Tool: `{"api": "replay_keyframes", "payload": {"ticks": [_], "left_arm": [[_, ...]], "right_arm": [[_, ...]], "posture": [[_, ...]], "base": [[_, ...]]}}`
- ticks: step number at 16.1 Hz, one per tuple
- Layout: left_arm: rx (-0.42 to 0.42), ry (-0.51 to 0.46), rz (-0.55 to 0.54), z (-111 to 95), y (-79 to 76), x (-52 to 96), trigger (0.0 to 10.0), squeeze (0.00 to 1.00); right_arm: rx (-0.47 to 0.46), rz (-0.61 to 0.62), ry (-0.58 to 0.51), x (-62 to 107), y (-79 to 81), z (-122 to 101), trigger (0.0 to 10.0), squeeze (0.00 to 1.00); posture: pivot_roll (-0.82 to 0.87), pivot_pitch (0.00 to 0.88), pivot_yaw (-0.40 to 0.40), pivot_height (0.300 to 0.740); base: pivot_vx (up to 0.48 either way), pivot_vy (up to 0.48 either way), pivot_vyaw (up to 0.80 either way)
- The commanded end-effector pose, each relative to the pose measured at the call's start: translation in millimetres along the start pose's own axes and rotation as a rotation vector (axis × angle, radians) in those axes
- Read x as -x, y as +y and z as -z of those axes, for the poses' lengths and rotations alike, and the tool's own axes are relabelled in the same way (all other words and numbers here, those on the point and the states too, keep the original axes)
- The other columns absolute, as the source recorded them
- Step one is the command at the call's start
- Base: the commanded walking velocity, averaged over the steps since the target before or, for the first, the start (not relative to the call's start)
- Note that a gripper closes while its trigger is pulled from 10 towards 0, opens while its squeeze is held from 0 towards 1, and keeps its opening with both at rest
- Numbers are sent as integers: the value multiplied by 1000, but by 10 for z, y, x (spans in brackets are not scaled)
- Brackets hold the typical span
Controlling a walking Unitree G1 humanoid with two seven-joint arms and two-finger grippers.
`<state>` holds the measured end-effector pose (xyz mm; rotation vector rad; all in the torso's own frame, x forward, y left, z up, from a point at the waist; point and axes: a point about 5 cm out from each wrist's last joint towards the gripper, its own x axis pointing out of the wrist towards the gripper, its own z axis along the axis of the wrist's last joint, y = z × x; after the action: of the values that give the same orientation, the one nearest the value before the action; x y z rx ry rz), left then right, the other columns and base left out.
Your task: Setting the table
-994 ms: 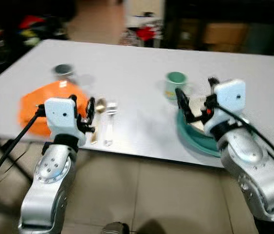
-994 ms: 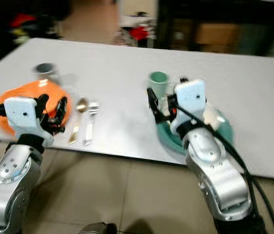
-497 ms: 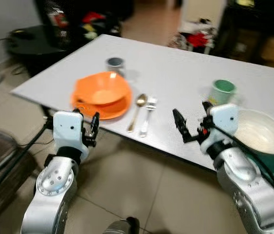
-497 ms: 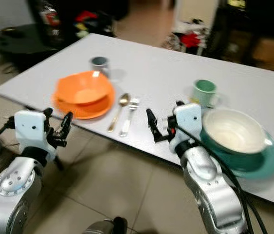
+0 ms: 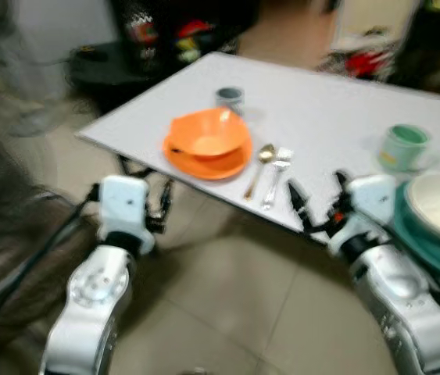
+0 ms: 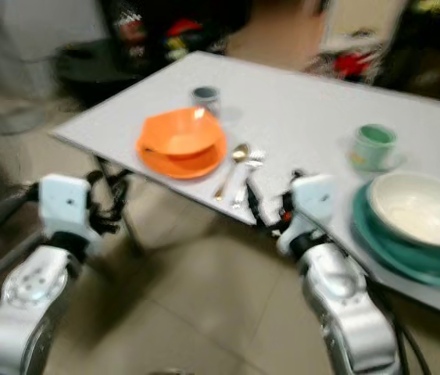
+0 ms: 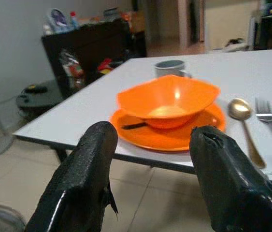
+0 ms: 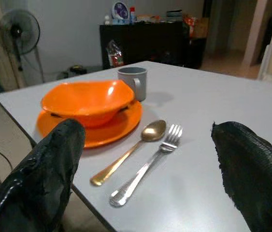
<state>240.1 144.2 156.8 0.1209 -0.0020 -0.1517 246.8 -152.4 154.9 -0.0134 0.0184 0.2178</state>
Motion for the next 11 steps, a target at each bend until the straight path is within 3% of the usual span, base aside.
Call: {"api": "replay_keyframes", "payload": {"ticks": [1, 4, 7, 11], "left_arm": [[-14, 14, -16, 19, 62, 6, 10000, 0], [-8, 23, -11, 27, 84, 8, 10000, 0], [-4, 26, -15, 36, 87, 17, 10000, 0], [-6, 24, -22, 30, 118, 15, 10000, 0]], "right_arm": [[-12, -5, -15, -22, 35, -11, 10000, 1000], [29, 30, -20, -40, 5, 3, 10000, 1000], [32, 0, 35, -45, 13, 90, 10000, 1000], [9, -51, 30, -79, 75, 91, 10000, 1000]], "posture": [[75, 0, 66, 740], [74, 0, 66, 740], [80, 0, 57, 740], [90, 0, 51, 740]], "base": [[0, 0, 800], [0, 0, 800], [0, 295, 0], [0, 395, 0]]}}
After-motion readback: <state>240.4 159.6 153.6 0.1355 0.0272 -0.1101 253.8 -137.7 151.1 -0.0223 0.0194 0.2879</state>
